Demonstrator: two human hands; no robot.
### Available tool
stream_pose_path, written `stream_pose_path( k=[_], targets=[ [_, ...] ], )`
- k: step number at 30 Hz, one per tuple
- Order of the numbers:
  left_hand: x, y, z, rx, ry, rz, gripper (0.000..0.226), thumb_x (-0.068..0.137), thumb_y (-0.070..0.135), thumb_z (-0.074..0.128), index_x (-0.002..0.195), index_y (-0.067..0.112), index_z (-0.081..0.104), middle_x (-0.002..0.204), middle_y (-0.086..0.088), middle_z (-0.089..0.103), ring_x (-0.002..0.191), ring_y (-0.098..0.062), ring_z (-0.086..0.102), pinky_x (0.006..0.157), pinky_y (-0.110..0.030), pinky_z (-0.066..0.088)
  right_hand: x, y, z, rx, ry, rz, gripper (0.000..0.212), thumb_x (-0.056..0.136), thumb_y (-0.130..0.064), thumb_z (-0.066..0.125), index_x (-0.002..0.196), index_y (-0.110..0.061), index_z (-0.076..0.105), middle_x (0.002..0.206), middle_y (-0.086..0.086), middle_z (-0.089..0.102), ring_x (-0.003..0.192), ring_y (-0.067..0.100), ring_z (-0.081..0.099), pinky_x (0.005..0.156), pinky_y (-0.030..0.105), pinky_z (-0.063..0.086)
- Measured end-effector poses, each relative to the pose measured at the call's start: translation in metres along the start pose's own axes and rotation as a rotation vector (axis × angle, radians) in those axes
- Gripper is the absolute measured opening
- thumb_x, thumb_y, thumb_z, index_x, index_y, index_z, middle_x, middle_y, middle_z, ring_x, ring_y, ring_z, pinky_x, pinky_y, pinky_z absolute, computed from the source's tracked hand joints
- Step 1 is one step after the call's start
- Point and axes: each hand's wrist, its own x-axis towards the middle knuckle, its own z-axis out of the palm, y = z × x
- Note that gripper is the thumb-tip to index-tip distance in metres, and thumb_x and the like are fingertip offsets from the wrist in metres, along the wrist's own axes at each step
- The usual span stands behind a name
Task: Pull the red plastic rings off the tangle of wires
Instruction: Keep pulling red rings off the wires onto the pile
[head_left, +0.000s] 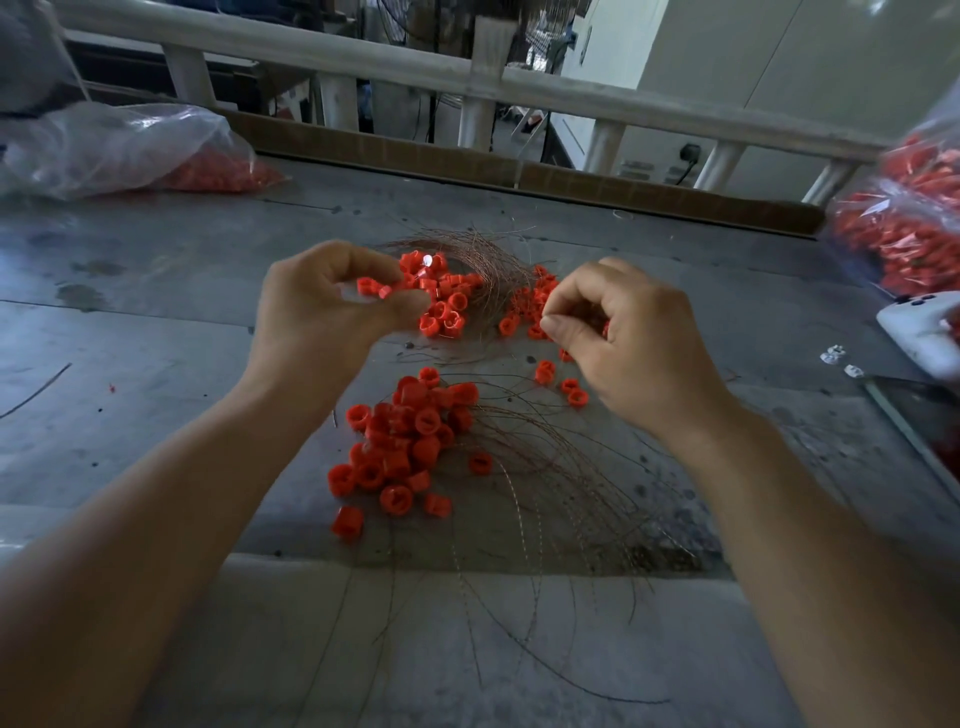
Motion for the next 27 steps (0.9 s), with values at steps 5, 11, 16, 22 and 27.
stream_pose_path(
  k=[5,11,16,22,27],
  targets=[
    [-0.003,0.006,-0.005,-0.151,0.004,0.026,0.025,0.058,0.019,0.079,0.073,0.03,0.061,0.069,0.009,0.065,0.061,0.0,0.06,0.057,-0.012,0.049,0.0,-0.001,-0.001,0.049,0.02,0.023,0.016,0.083,-0.01,0.064,0.074,-0.021,0.055,0.073,-0.013,0.051,0.068,0.006,0.051,0.066,0.023,0.045],
    [-0.017,0.018,0.003,-0.521,-0.332,-0.04,0.024,0.049,0.011,0.071,0.071,0.021,0.074,0.076,0.0,0.072,0.075,-0.014,0.07,0.067,-0.017,0.052,-0.001,-0.009,-0.005,0.349,0.034,0.024,0.026,0.082,-0.006,0.064,0.071,-0.028,0.055,0.07,-0.014,0.055,0.061,-0.001,0.055,0.053,0.008,0.041],
    [-0.018,0.019,0.005,-0.586,-0.395,-0.063,0.025,0.052,0.008,0.068,0.076,0.016,0.073,0.078,-0.005,0.072,0.075,-0.018,0.069,0.064,-0.019,0.053,-0.002,-0.014,0.001,0.356,0.012,-0.052,0.02,0.08,-0.011,0.063,0.072,-0.028,0.055,0.071,-0.015,0.054,0.066,-0.002,0.052,0.06,0.009,0.039],
    [-0.021,0.021,0.006,-0.603,-0.466,-0.033,0.023,0.055,0.008,0.067,0.074,0.019,0.075,0.077,-0.005,0.073,0.075,-0.017,0.071,0.064,-0.02,0.054,-0.003,-0.017,0.002,0.348,-0.016,-0.066,0.02,0.079,-0.014,0.062,0.073,-0.031,0.054,0.072,-0.013,0.054,0.067,0.001,0.053,0.06,0.009,0.039],
    [-0.022,0.02,0.005,-0.566,-0.48,0.0,0.022,0.053,0.012,0.072,0.074,0.021,0.074,0.075,-0.003,0.072,0.072,-0.016,0.07,0.062,-0.019,0.053,-0.004,-0.019,0.002,0.354,-0.032,-0.054,0.02,0.08,-0.013,0.062,0.073,-0.029,0.054,0.072,-0.013,0.054,0.065,0.001,0.053,0.059,0.01,0.04]
  ],
)
